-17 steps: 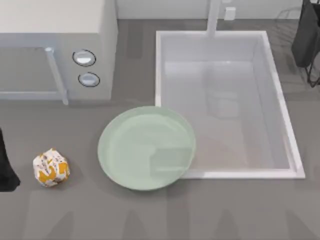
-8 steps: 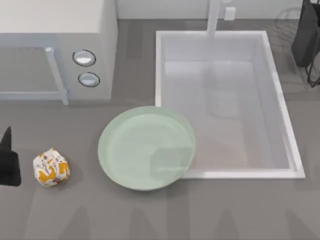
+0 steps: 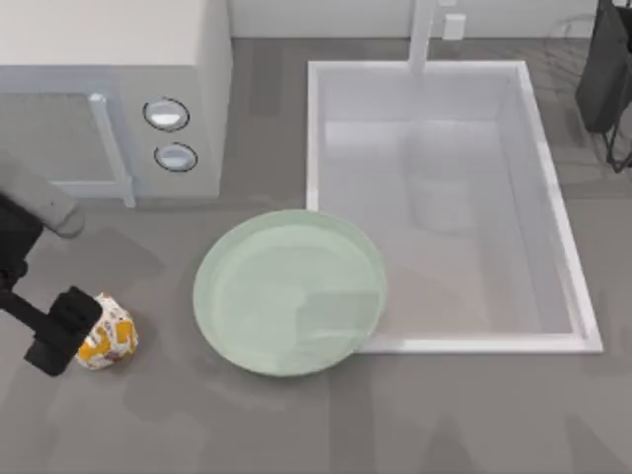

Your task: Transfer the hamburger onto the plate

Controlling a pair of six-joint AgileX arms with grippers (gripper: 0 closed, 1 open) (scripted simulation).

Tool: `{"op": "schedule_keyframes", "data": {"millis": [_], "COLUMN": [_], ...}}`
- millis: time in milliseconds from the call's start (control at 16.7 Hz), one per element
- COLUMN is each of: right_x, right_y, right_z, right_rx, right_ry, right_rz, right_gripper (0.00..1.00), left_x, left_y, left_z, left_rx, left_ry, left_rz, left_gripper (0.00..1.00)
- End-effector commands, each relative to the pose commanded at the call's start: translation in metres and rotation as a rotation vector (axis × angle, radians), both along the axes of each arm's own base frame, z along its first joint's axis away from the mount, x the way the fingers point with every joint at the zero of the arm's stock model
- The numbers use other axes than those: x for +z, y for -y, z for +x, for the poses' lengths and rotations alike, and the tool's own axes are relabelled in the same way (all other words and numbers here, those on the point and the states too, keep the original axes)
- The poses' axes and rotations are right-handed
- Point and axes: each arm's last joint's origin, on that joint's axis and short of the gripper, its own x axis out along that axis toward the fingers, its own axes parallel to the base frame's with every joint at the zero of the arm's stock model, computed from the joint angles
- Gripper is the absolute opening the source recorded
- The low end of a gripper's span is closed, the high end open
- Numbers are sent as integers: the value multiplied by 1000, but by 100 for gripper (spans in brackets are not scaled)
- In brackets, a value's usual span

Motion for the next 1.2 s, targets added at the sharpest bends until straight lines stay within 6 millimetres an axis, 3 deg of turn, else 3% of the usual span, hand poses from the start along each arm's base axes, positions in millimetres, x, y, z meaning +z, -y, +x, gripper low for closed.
{"op": "schedule_keyframes", "data": {"millis": [300,540,1020,1200], "right_x": [0,0,0,0], "right_y": [0,0,0,0], "right_z": [0,0,0,0], "right_rx": [0,0,0,0], "right_ry": [0,0,0,0], "right_rz": [0,0,0,0], "right_gripper": [100,100,100,100], "left_x": [-20,-36,-41,-60], "left_y": [22,36,38,39], "left_z": [57,86,92,94], "left_rx": [-219,-332,-353,-359], "left_ry": [-346,-495,-521,-525], "left_rz": [122,168,176,177], "left_gripper": [100,100,100,100]}}
